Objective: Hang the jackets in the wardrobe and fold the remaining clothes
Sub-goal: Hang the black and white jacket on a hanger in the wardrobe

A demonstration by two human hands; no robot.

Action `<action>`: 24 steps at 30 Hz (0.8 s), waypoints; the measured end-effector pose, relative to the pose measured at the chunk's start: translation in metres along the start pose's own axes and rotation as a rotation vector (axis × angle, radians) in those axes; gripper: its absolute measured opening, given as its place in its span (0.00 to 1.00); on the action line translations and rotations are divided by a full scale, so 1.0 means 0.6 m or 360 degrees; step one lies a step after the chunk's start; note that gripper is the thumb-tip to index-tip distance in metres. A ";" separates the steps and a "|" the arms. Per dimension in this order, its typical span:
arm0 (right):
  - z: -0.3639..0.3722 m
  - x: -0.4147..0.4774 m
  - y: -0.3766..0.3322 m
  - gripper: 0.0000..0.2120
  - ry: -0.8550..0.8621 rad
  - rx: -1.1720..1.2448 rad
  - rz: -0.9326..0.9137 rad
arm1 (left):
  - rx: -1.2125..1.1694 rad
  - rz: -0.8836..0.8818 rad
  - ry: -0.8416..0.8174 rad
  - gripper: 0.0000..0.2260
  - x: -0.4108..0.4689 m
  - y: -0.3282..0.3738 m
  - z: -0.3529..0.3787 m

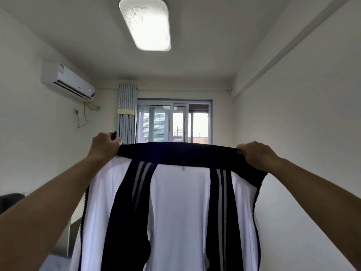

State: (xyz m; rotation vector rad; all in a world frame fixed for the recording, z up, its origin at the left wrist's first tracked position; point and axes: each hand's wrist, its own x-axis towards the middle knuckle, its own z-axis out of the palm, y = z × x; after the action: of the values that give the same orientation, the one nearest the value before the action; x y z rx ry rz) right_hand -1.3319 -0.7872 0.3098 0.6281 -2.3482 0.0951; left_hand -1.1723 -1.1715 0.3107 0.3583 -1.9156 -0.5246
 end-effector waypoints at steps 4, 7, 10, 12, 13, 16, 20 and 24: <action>0.014 0.004 -0.021 0.09 0.0276 0.0095 0.0000 | -0.0053 0.0022 -0.0209 0.14 0.003 0.006 -0.005; 0.015 0.012 -0.037 0.06 0.0604 0.0119 -0.0286 | -0.0716 -0.0133 -0.0618 0.13 -0.004 0.027 -0.016; 0.001 0.032 -0.072 0.05 0.0811 0.0344 -0.0606 | -0.1153 -0.0132 -0.1023 0.10 -0.011 0.048 -0.018; -0.010 0.048 -0.103 0.11 0.0868 0.0509 -0.0739 | -0.1296 0.0001 -0.1276 0.16 -0.016 0.062 -0.011; -0.015 0.054 -0.121 0.14 0.0885 0.0668 -0.0758 | -0.1267 0.0087 -0.1344 0.18 -0.021 0.070 -0.005; -0.032 0.060 -0.176 0.12 0.0832 0.1257 -0.0767 | -0.1007 0.0321 -0.1203 0.10 -0.042 0.100 0.012; -0.063 0.045 -0.219 0.15 0.0583 0.1761 -0.0739 | -0.1286 0.0370 -0.1206 0.09 -0.064 0.108 0.038; -0.071 0.036 -0.232 0.15 0.0319 0.2028 -0.0786 | -0.1761 0.0323 -0.1603 0.16 -0.099 0.108 0.073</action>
State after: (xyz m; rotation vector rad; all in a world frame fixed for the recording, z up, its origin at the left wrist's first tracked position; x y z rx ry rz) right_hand -1.2555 -0.9085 0.3418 1.6435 -1.6320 1.3946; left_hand -1.1902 -1.0795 0.2825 -0.9741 -2.1433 -1.7076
